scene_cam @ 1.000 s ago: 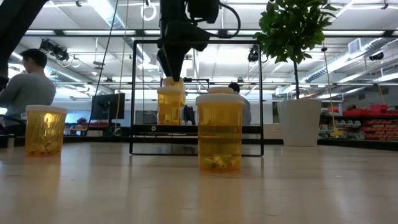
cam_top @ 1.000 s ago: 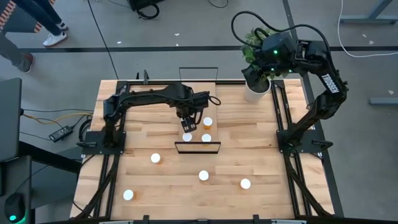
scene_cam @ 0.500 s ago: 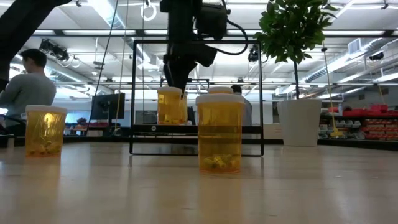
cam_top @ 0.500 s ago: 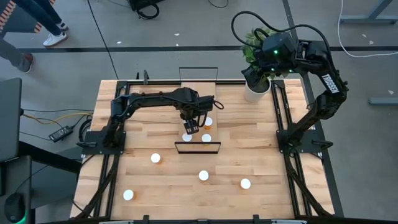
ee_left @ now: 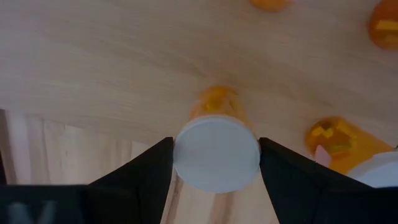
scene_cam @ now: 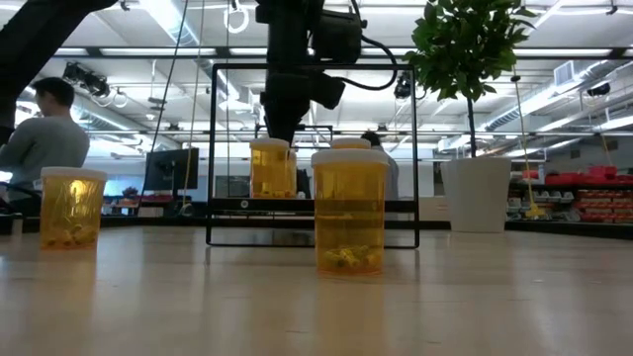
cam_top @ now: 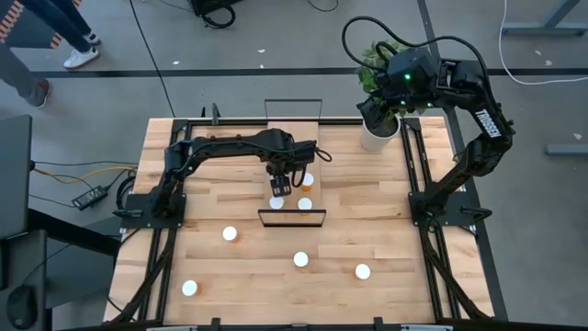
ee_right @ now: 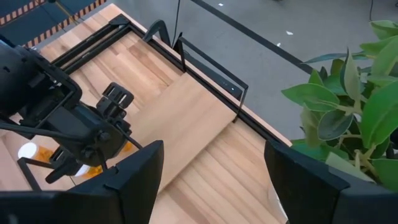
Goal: Pick and place medicine bottles onto shelf by color
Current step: Put the orange pill bottle on the shelf aligned with the other orange pill bottles
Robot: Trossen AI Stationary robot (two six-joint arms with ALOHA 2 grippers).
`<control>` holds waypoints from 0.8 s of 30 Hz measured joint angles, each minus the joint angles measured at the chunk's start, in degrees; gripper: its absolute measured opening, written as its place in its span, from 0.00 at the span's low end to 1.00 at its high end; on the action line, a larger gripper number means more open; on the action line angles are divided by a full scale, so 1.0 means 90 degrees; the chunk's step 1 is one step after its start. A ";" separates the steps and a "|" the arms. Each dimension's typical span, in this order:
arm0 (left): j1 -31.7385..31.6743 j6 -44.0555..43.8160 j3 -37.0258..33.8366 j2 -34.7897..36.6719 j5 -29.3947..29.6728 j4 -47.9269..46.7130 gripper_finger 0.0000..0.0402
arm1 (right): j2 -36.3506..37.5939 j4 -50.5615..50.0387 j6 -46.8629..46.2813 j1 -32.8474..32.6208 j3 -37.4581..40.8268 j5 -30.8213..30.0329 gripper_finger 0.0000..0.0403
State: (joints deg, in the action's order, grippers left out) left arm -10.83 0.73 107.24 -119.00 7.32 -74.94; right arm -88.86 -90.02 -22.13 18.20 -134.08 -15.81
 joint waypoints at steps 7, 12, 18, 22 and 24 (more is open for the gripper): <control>0.0007 0.0137 0.0000 0.0002 -0.0002 0.0000 0.58 | 0.0000 0.0000 -0.0005 0.0000 0.0000 0.0000 0.71; 0.0002 0.0141 0.0000 0.0003 0.0111 0.0001 0.63 | 0.0000 0.0000 -0.0018 0.0000 0.0000 0.0000 0.71; 0.0002 0.0160 0.0000 0.0007 0.0117 -0.0013 0.73 | 0.0000 0.0000 -0.0019 0.0000 0.0000 0.0000 0.71; 0.0019 0.0143 0.0000 0.0007 0.0116 -0.0078 0.76 | 0.0000 0.0000 -0.0017 0.0000 0.0000 0.0000 0.71; 0.0022 0.0074 0.0000 0.0022 0.0113 -0.0180 0.76 | 0.0000 0.0000 -0.0017 0.0000 0.0000 0.0000 0.71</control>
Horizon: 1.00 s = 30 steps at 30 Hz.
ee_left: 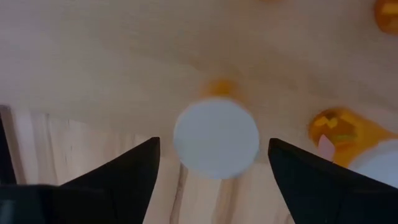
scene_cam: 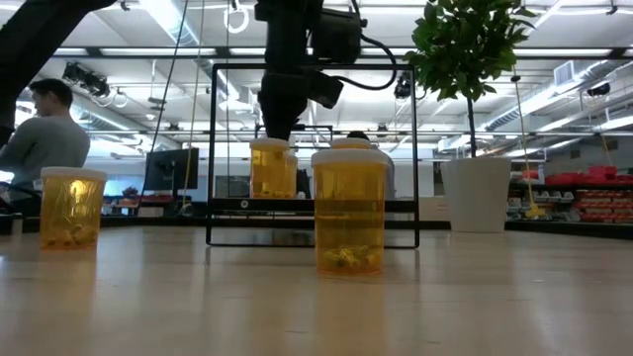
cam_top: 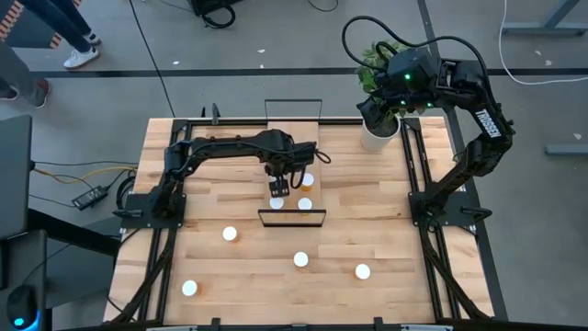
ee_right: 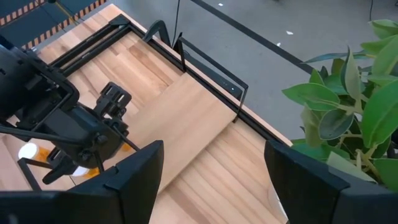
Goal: Pick and place medicine bottles onto shelf by color
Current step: Put the orange pill bottle on the shelf aligned with the other orange pill bottles
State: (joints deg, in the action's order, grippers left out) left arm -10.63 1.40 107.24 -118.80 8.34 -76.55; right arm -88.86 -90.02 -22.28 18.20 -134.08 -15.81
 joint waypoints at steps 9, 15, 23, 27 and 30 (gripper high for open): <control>-0.0012 -0.0081 0.0597 0.0067 -0.0340 -0.0359 0.79 | 0.0000 0.0000 0.0022 0.0000 0.0000 0.0022 0.71; -0.0040 -0.0079 0.1276 0.0070 -0.0336 -0.1022 0.81 | 0.0000 0.0000 0.0081 0.0000 0.0000 0.0078 0.71; -0.0022 -0.0421 0.1585 0.0361 -0.0541 -0.1135 0.80 | 0.0040 0.0000 0.0486 -0.0262 0.0002 0.0100 0.71; 0.0037 -0.0620 0.1084 0.1043 -0.0526 -0.0700 0.77 | 0.0192 0.0004 0.0543 -0.0595 0.0027 0.0084 0.71; 0.0051 -0.0961 0.0516 0.1737 -0.0478 -0.0214 0.74 | 0.0496 0.0012 0.0585 -0.0824 0.0224 -0.0002 0.71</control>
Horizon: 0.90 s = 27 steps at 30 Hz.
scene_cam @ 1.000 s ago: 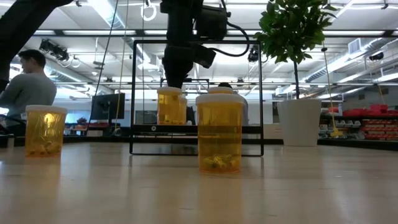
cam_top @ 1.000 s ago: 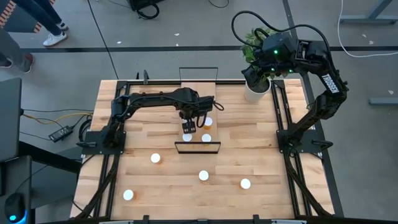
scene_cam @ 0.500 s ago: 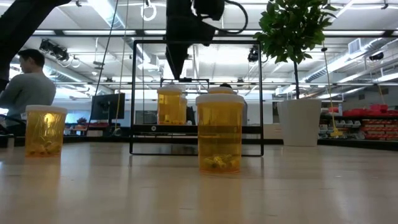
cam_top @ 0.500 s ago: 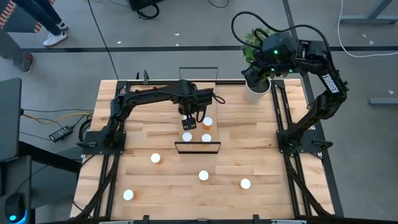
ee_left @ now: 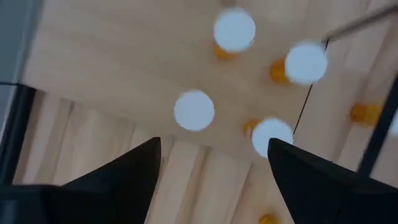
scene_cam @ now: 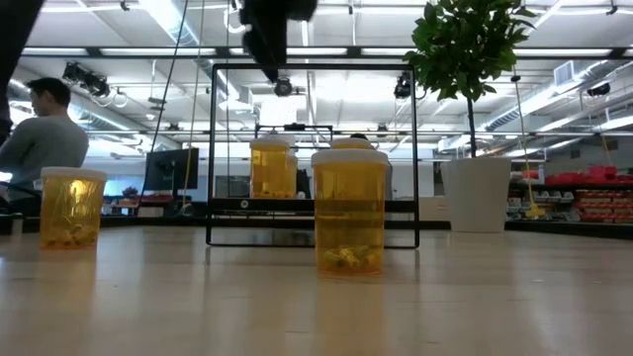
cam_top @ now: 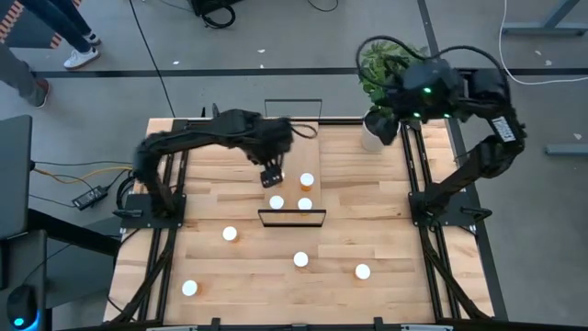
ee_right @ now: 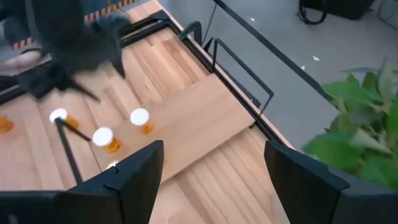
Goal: Pick and place medicine bottles onto shelf by color
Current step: Put the orange pill bottle on the shelf aligned with the other orange pill bottles
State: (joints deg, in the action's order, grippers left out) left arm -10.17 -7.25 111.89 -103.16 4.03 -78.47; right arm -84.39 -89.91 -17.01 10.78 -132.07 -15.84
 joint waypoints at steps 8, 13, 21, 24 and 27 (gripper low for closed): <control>0.0463 -0.1187 -0.1899 0.1806 0.0047 0.1466 0.73 | 0.1073 -0.0012 -0.0347 -0.0389 0.1472 -0.0002 0.71; 0.1105 -0.2142 -0.2815 0.2690 0.0245 0.1790 0.73 | 0.1560 -0.0017 -0.0748 -0.0803 0.2677 0.0298 0.71; 0.2468 -0.3167 -0.3260 0.2768 0.0021 0.0505 0.73 | 0.1909 -0.0013 -0.1496 -0.1288 0.3941 0.0320 0.71; 0.2941 -0.3259 -0.3433 0.2631 -0.0049 0.0335 0.73 | 0.1934 -0.0010 -0.1802 -0.1407 0.4135 0.0338 0.71; 0.3122 -0.3288 -0.3475 0.2487 0.0036 0.0150 0.73 | 0.1919 0.0011 -0.1873 -0.1507 0.4244 0.0317 0.71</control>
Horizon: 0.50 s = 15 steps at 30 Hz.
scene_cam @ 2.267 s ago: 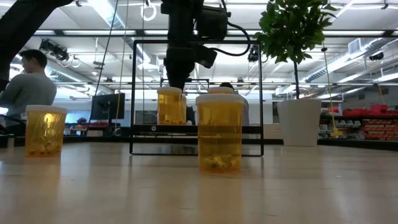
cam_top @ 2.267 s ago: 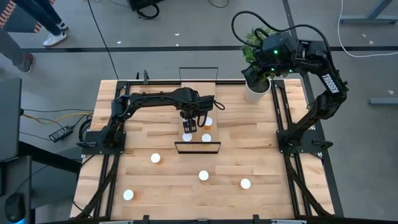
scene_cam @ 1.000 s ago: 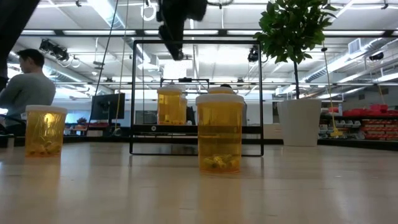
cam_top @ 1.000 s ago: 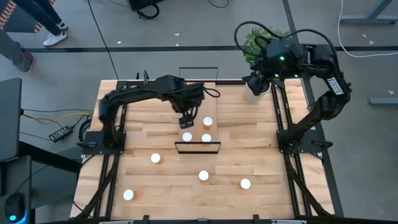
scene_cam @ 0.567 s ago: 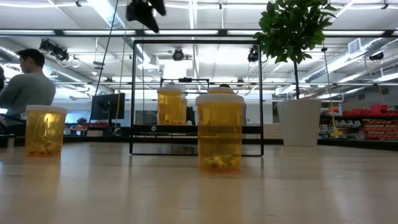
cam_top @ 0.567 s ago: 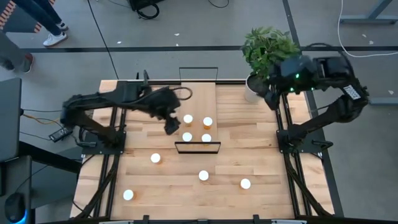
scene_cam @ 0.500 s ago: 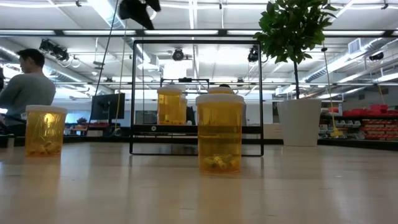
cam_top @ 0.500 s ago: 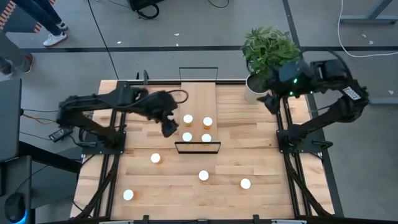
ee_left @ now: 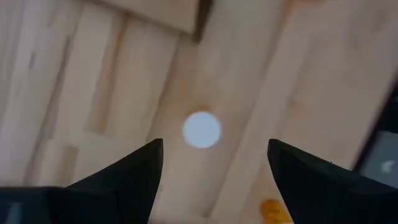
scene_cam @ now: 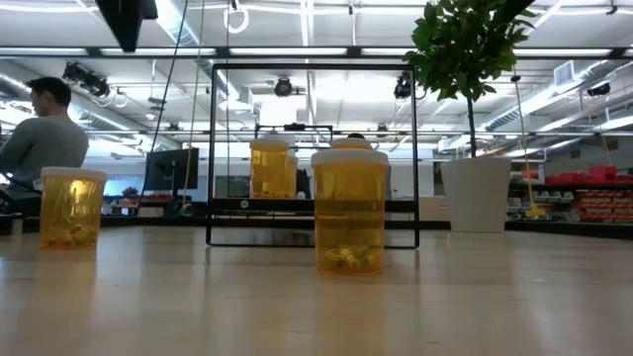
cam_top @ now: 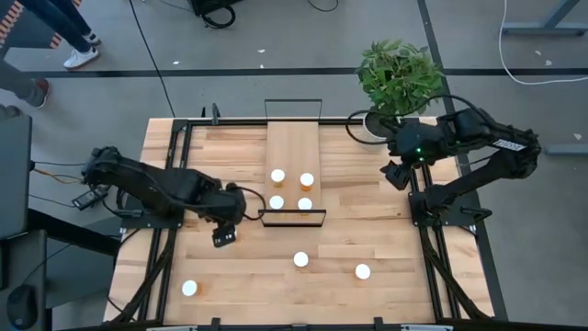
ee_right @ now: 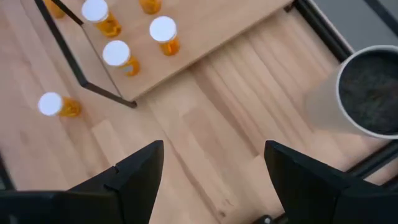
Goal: Pick and place medicine bottles onto shelf by color
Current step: Put the orange pill bottle on the shelf aligned with the other orange pill bottles
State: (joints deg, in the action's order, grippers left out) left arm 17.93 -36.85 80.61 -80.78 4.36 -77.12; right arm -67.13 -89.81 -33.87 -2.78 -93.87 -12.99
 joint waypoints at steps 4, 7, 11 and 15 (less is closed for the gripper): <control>0.0003 0.0192 -0.0252 -0.0193 -0.0047 -0.0221 0.73 | -0.0126 0.0039 -0.0074 -0.0175 0.0232 -0.0151 0.71; 0.0012 0.0197 -0.0717 -0.0189 -0.0328 0.0034 0.73 | -0.0294 0.0032 0.0241 -0.0314 0.0420 -0.0154 0.71; 0.0198 0.0164 -0.1399 -0.0088 -0.0501 0.0588 0.73 | -0.0430 0.0032 0.0014 -0.0399 0.0764 -0.0207 0.71; 0.0326 0.0161 -0.1701 -0.0089 -0.0533 0.0964 0.73 | -0.0351 0.0271 -0.0307 -0.0568 0.1112 -0.0243 0.71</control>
State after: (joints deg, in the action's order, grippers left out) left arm 20.86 -35.40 65.31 -81.58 -0.43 -68.44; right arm -70.29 -87.37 -36.63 -7.89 -83.86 -15.18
